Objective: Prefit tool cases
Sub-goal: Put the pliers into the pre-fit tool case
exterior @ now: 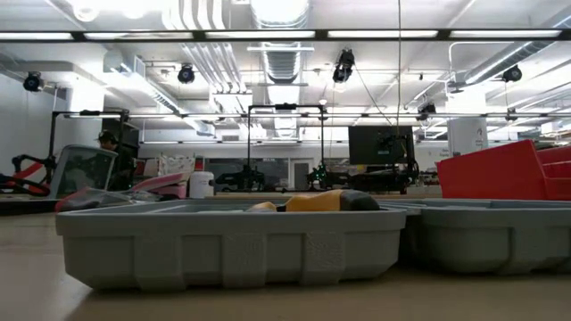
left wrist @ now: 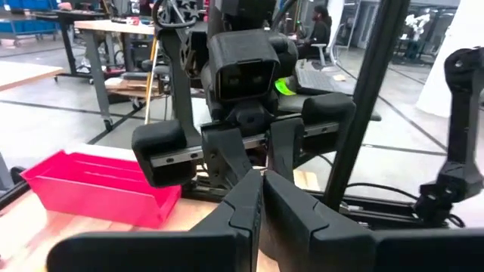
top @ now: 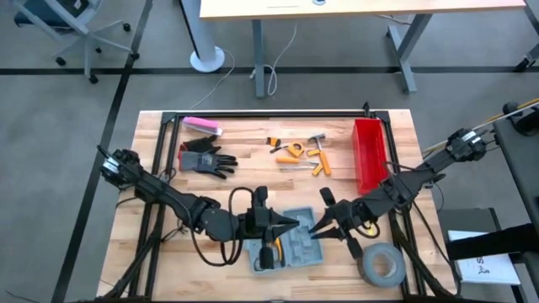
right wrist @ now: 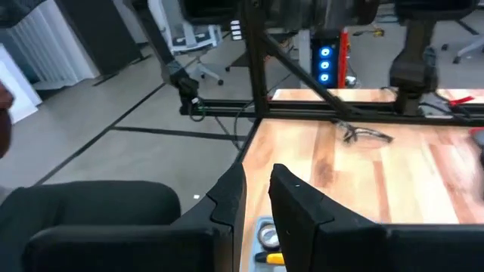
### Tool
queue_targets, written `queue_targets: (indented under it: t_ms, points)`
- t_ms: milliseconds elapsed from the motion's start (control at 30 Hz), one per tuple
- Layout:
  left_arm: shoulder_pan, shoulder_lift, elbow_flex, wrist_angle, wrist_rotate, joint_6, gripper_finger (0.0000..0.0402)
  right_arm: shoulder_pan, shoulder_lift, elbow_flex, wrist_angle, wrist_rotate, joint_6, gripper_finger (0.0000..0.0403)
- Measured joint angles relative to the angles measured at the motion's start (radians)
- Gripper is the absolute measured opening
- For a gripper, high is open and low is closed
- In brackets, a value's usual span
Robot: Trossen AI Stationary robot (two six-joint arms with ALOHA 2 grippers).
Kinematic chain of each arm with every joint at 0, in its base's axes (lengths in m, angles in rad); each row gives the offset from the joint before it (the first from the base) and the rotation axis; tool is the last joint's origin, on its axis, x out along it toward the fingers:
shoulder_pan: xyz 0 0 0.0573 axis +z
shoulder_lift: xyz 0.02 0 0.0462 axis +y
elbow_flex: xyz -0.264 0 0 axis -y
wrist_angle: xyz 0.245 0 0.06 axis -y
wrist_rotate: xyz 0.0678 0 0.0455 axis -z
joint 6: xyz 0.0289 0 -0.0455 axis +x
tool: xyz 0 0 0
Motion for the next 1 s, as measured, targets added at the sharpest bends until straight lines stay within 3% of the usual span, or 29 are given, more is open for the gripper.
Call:
queue_targets:
  t_ms: [267,400,633,767,1000]
  points:
    - [-0.043,0.000,0.000,0.053,-0.001,0.032,0.0020,0.050,0.000,-0.003,0.002,0.009,-0.011,0.0039]
    - [-0.059,0.000,-0.010,0.096,-0.001,0.058,0.0020,0.082,0.000,-0.004,0.021,0.091,-0.013,0.0038]
    - [-0.088,0.000,-0.147,0.348,-0.001,0.147,0.0020,0.158,0.000,-0.013,0.140,0.138,-0.096,0.0032]
    - [-0.090,-0.001,-0.222,0.408,-0.001,0.130,0.0020,0.181,0.000,-0.013,0.152,0.147,-0.102,0.0032]
    - [-0.090,-0.001,-0.313,0.509,-0.001,0.093,0.0020,0.241,0.000,-0.015,0.198,0.295,-0.150,0.0028]
